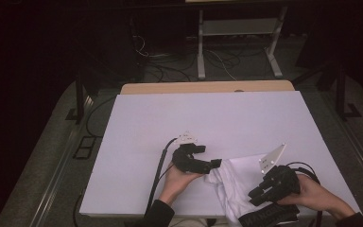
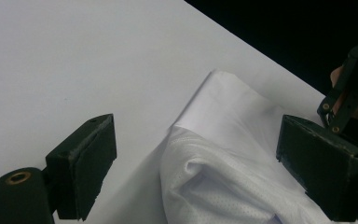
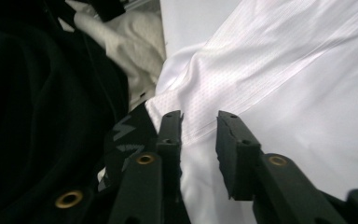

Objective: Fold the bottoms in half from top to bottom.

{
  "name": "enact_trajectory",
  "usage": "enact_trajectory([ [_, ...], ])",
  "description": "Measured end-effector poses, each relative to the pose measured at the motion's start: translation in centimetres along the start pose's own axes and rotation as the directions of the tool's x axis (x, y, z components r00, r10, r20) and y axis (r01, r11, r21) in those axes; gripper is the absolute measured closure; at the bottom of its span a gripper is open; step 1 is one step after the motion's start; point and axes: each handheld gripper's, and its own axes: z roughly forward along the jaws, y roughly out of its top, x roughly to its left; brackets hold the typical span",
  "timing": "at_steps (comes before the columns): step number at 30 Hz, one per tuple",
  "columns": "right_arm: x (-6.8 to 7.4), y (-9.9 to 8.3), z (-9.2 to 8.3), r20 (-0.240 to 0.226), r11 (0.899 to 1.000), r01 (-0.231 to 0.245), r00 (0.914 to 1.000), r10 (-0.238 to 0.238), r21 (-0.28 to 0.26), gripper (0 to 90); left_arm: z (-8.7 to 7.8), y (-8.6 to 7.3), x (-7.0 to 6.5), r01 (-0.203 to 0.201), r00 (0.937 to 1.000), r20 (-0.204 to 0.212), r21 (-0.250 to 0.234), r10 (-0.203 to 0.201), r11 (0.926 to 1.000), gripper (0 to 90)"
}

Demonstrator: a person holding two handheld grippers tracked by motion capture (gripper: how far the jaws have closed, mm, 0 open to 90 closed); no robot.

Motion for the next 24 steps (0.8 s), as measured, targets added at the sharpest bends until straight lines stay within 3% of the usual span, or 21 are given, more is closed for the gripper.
enact_trajectory([
  [5, -0.3, 0.3, -0.9, 0.033, 0.999, -0.008, 0.9994, 0.009, -0.040, 58.7, 0.1, 0.0, 0.1, 0.007, 1.0000, 0.001, 0.006, -0.007, 1.0000, 10.9],
  [12, -1.2, 0.3, -2.2, 0.085, 0.992, -0.047, 0.9948, 0.057, -0.119, 41.9, 0.3, -0.1, 0.3, 0.018, 0.9998, 0.002, 0.016, -0.018, 0.9997, 11.0],
  [18, -2.2, -0.2, -3.3, 0.135, 0.982, -0.079, 0.9855, 0.103, -0.173, 23.5, 0.6, -0.1, 0.6, 0.055, 0.9984, 0.010, 0.031, -0.055, 0.9980, 11.0],
  [24, -3.4, -0.7, -4.4, 0.182, 0.966, -0.114, 0.9706, 0.158, -0.231, 18.2, 1.1, -0.2, 1.1, 0.113, 0.9935, 0.007, 0.060, -0.113, 0.9918, 12.9],
])
